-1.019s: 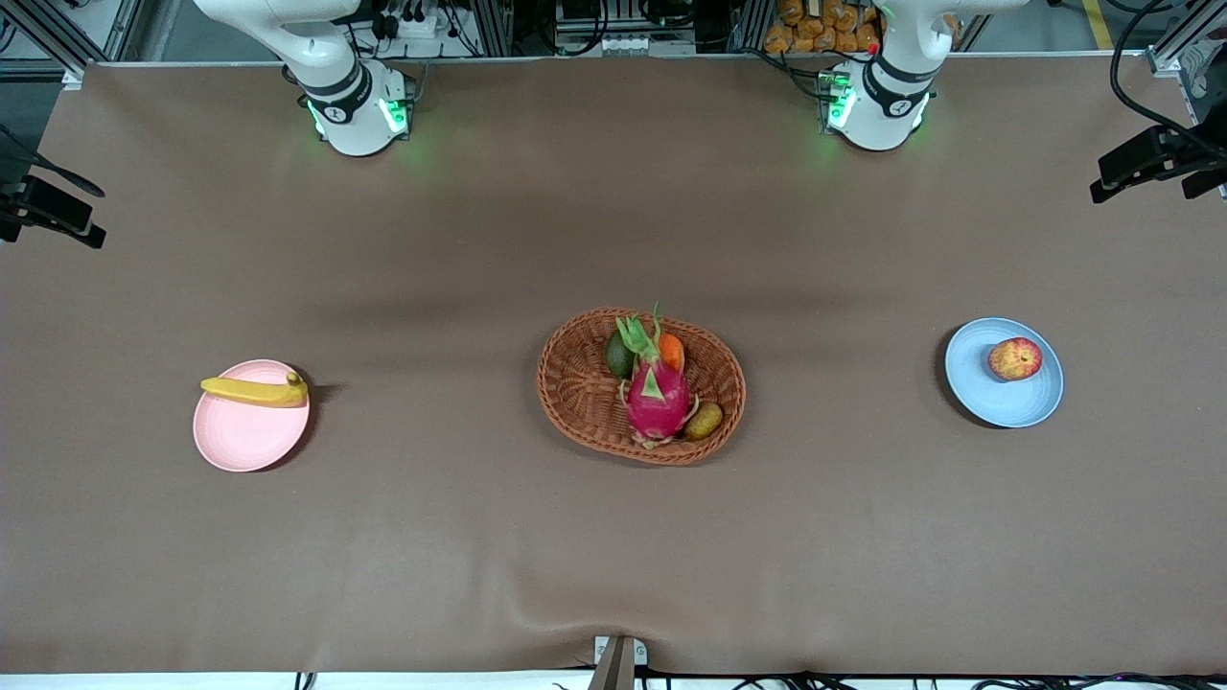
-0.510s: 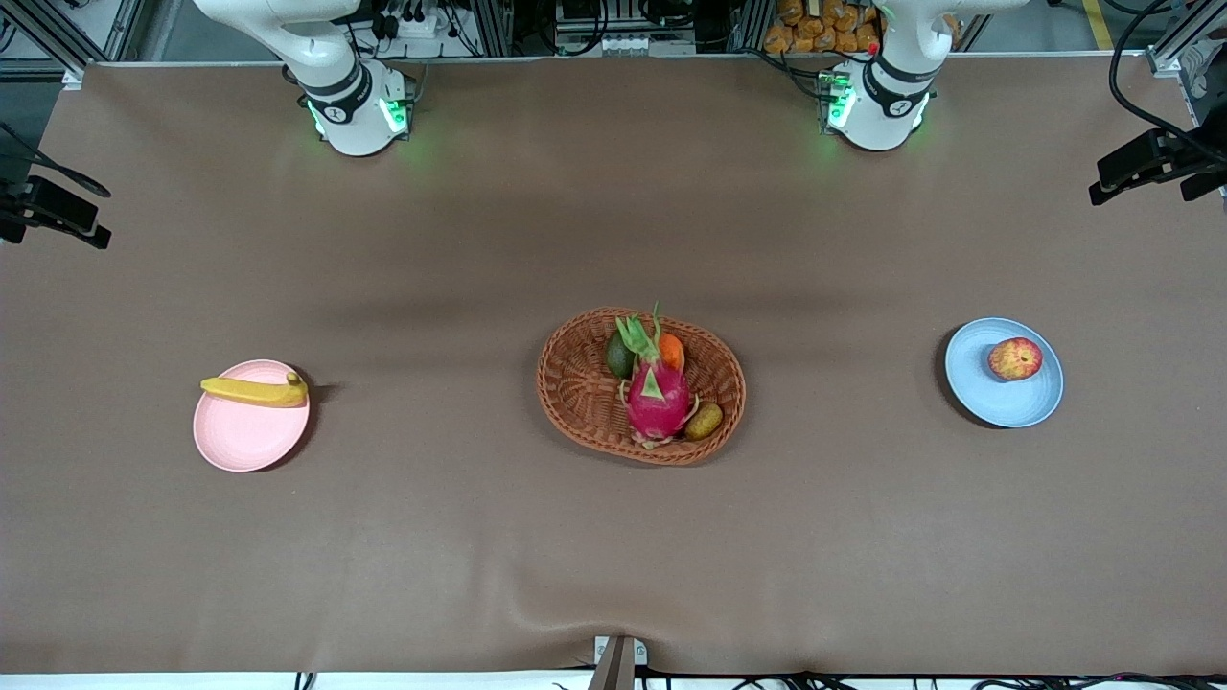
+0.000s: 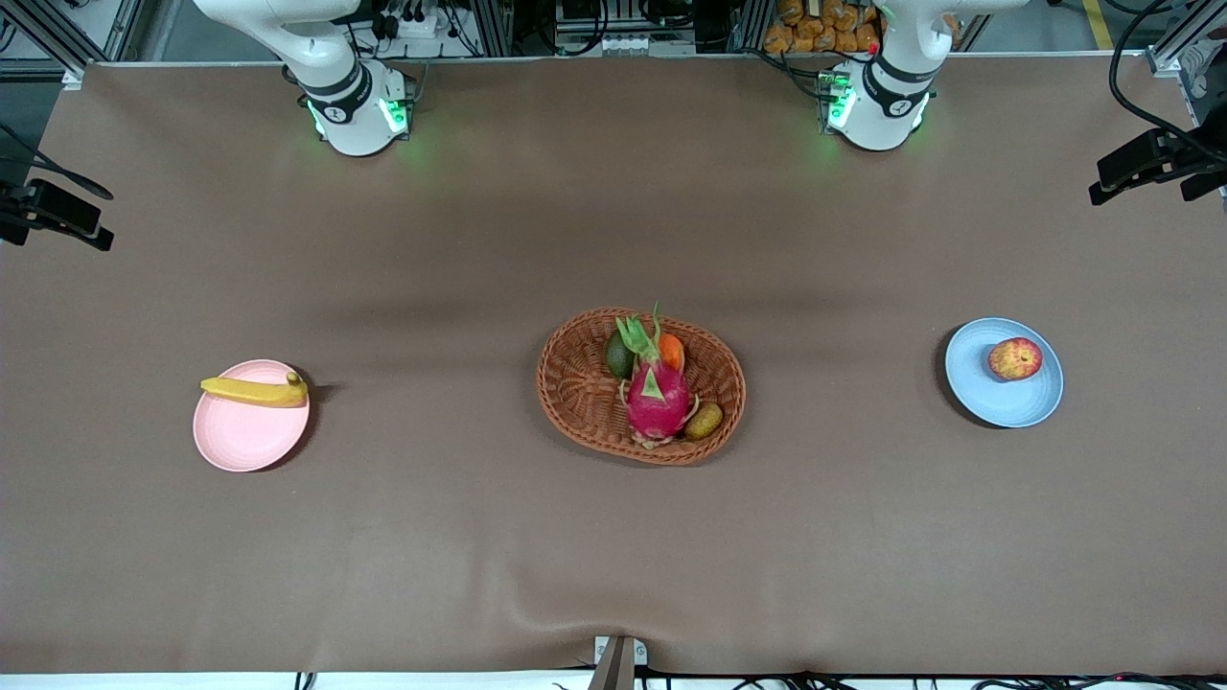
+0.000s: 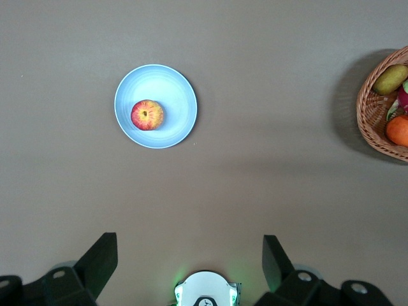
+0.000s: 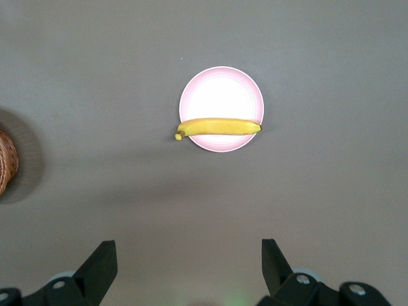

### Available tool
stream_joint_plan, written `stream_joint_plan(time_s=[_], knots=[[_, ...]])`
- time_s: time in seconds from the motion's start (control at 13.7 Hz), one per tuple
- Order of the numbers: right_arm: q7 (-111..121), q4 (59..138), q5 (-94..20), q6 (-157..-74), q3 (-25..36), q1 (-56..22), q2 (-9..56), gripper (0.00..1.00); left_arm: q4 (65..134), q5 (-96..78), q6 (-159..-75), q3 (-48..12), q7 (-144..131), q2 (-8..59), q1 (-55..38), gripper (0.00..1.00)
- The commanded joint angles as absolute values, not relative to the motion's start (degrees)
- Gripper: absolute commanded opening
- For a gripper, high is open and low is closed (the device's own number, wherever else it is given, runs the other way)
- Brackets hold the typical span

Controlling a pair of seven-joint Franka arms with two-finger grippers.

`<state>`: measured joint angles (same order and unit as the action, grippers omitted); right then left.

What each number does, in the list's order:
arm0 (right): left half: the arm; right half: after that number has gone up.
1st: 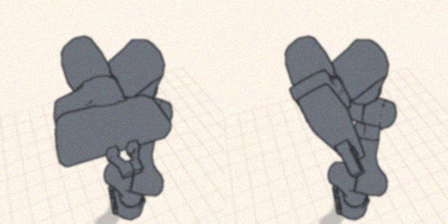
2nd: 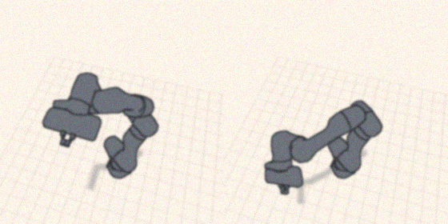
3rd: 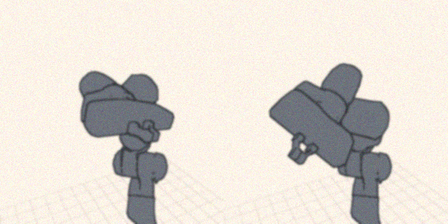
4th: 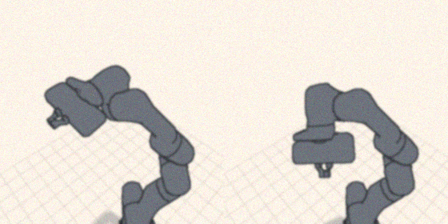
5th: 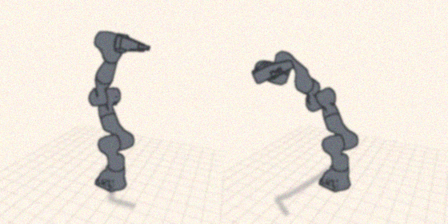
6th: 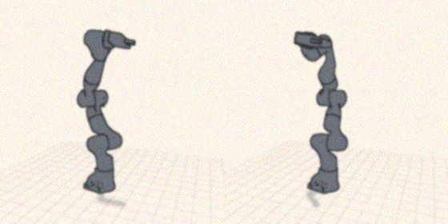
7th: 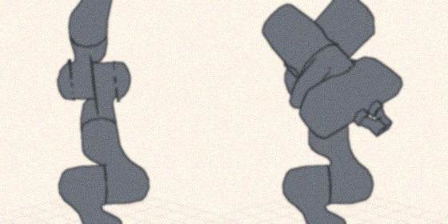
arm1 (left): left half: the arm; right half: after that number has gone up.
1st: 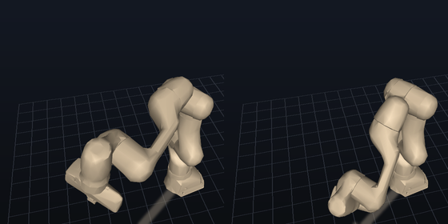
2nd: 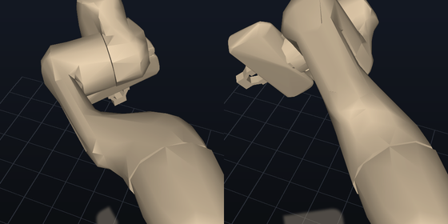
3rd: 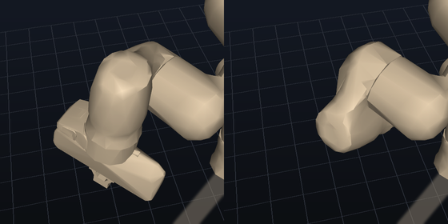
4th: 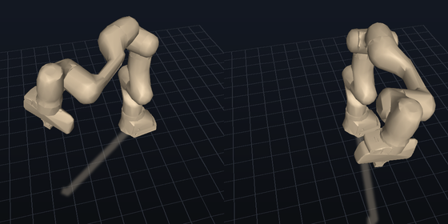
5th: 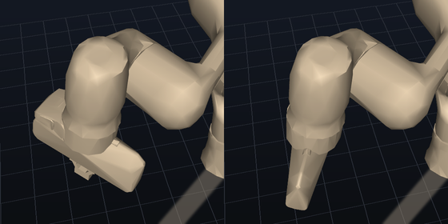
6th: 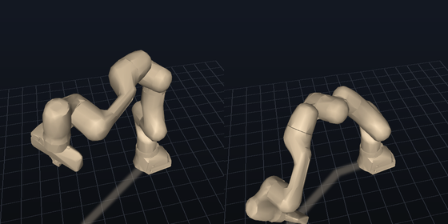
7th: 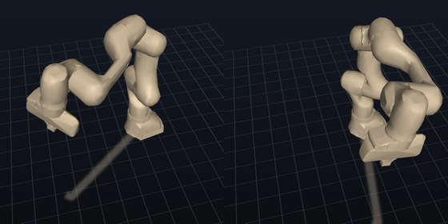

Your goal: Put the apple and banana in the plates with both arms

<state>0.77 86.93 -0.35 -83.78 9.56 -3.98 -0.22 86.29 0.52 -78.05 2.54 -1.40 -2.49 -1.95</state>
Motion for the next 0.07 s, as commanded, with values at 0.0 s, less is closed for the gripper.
stream_joint_plan(time_s=[0.0], knots=[[0.97,85.34,0.79,-82.53,9.76,-4.39,0.62,1.0,86.04,-0.7,-78.22,2.46,-0.44,-2.55,-2.02,1.0]])
